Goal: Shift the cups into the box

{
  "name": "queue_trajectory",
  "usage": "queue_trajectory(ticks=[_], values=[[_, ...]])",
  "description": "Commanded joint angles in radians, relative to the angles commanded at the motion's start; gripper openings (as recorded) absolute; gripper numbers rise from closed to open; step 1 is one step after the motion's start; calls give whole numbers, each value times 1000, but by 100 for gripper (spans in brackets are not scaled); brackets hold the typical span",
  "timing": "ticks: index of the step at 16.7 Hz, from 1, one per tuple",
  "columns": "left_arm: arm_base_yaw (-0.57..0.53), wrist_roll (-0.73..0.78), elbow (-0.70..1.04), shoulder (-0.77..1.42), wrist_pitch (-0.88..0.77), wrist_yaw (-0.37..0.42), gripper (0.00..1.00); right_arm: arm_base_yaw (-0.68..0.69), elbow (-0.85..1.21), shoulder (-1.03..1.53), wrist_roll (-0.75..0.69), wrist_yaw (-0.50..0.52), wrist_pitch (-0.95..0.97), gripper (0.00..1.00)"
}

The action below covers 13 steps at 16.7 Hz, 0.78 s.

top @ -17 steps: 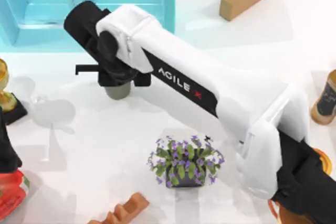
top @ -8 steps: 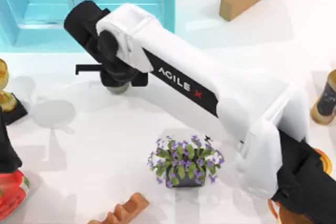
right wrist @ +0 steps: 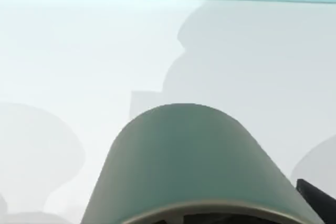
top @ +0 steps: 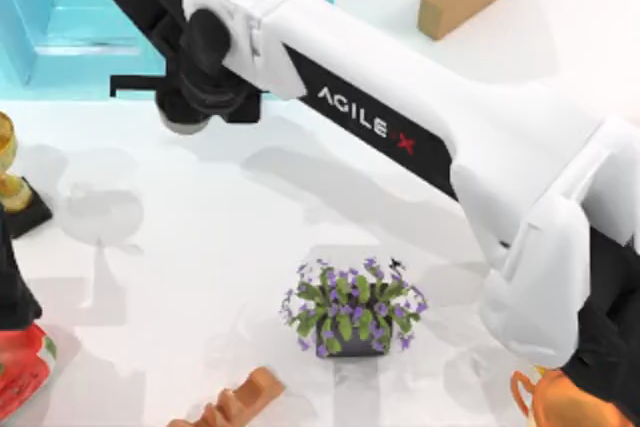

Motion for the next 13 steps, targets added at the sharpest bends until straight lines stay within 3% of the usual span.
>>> queue_trajectory(ticks=[7, 13], values=[[0, 0, 0, 0, 0, 0, 100, -74, -387, -348, -66, -27, 102, 0], [0, 0, 0, 0, 0, 0, 100, -152, -568, -387, -75, 19, 50, 0]])
